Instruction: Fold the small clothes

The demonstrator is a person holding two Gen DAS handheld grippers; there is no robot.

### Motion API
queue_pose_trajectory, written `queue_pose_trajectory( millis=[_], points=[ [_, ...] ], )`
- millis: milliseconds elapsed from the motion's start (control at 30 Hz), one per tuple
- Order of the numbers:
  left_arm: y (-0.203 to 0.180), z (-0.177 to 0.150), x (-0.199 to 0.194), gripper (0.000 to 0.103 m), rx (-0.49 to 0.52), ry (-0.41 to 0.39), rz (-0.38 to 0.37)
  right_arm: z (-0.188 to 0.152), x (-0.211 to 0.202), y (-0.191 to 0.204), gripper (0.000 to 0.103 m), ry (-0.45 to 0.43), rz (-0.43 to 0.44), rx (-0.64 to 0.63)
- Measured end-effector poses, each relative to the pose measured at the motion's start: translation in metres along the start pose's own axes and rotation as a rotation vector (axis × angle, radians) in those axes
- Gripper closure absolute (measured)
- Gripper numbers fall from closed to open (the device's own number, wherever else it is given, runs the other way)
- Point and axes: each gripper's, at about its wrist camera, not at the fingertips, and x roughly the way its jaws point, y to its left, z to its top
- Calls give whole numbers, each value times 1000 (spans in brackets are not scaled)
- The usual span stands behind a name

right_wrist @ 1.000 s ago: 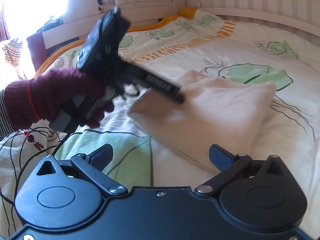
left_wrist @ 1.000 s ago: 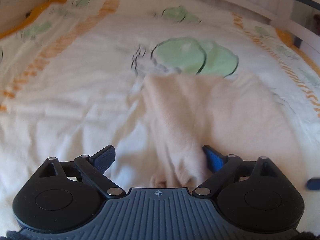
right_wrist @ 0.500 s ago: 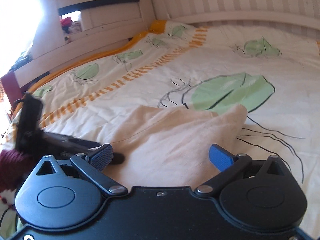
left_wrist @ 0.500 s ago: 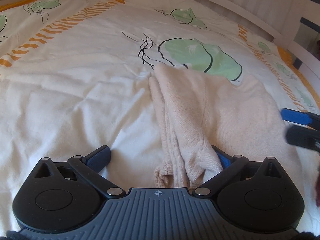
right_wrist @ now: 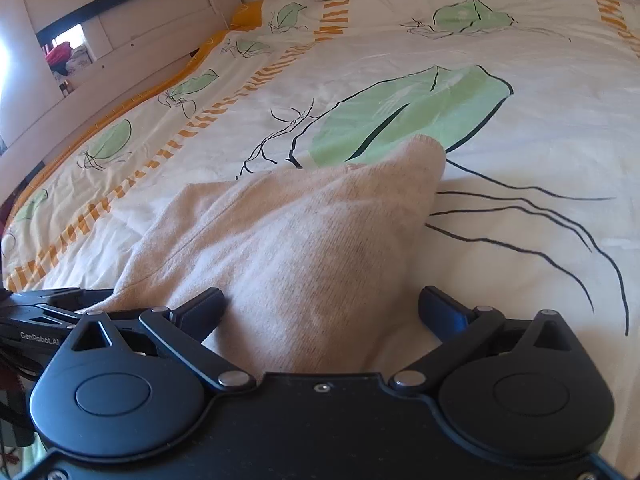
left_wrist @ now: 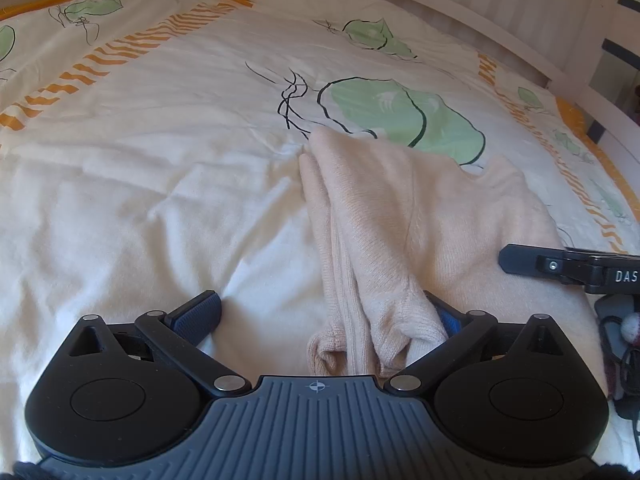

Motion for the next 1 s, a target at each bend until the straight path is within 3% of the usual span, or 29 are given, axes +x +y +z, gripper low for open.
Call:
queue_pose_trajectory(
  millis=[300,533,667,867,1000],
  points=[
    [5,5,-4,1,-49,36,-51,-20,-23,-19,0,-14,155,149],
    [4,-5,-3,0,-37,-12,-42,-40,-28,-6,0,-107,139,25],
    [3,-14,-5,0,-32,-69,-40,-43,-28,-10,0,-136,154,37],
    [0,-12,-9,0,-14,-92,-29,-47,-27,-10,0,-167,156,37],
    [-13,-3,-27,1,69,-154,62,-48,-26,-11,0,-176,161,42]
  ],
)
